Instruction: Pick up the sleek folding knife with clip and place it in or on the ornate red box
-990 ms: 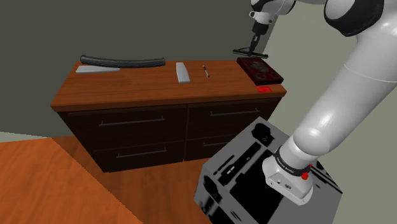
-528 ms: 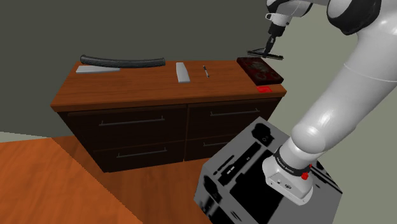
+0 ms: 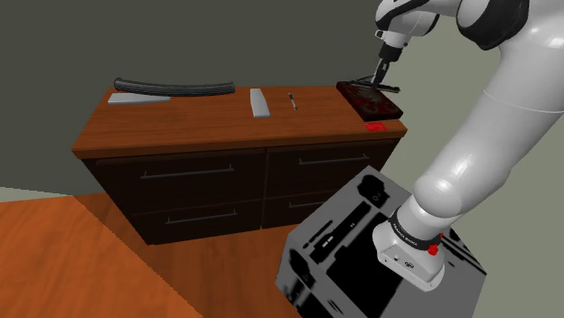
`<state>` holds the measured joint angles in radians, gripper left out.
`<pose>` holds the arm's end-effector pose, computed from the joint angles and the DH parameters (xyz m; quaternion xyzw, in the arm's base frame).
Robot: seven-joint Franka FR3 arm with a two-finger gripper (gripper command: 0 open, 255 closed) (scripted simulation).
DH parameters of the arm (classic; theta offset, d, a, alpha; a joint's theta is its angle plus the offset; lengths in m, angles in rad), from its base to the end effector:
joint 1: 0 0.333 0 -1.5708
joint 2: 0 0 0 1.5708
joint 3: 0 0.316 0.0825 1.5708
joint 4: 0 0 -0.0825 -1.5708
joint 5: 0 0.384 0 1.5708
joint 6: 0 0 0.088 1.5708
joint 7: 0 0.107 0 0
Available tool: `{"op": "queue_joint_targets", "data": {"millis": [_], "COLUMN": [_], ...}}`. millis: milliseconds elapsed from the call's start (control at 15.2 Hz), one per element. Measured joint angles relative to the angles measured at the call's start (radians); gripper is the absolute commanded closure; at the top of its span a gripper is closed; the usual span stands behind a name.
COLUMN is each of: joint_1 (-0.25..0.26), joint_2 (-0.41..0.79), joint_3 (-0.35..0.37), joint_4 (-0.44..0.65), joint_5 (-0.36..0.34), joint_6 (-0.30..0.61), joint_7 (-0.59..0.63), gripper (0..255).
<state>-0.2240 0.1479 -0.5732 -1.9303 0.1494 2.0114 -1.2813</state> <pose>0.4206 -0.4039 0.4195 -0.9774 -0.2087 -0.0128 0.0312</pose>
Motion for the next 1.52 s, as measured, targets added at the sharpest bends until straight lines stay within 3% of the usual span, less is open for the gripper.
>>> {"op": "queue_joint_targets", "data": {"millis": [396,792,858,1254,1518], "joint_1": [-0.004,-0.007,-0.007,-0.007,-0.004], "joint_2": [0.032,0.041,0.041,0.041,0.004], "joint_3": [0.005,0.006,0.006,0.006,-0.002], "joint_4": [-0.046,-0.049,-0.049,-0.049,0.014], "joint_5": [0.024,0.031,0.031,0.031,0.002], "joint_6": [0.071,0.081,0.082,0.082,-0.009], "joint_7": [-0.019,-0.025,-0.025,-0.025,-0.006], "gripper": [255,255,0,0,0]}}
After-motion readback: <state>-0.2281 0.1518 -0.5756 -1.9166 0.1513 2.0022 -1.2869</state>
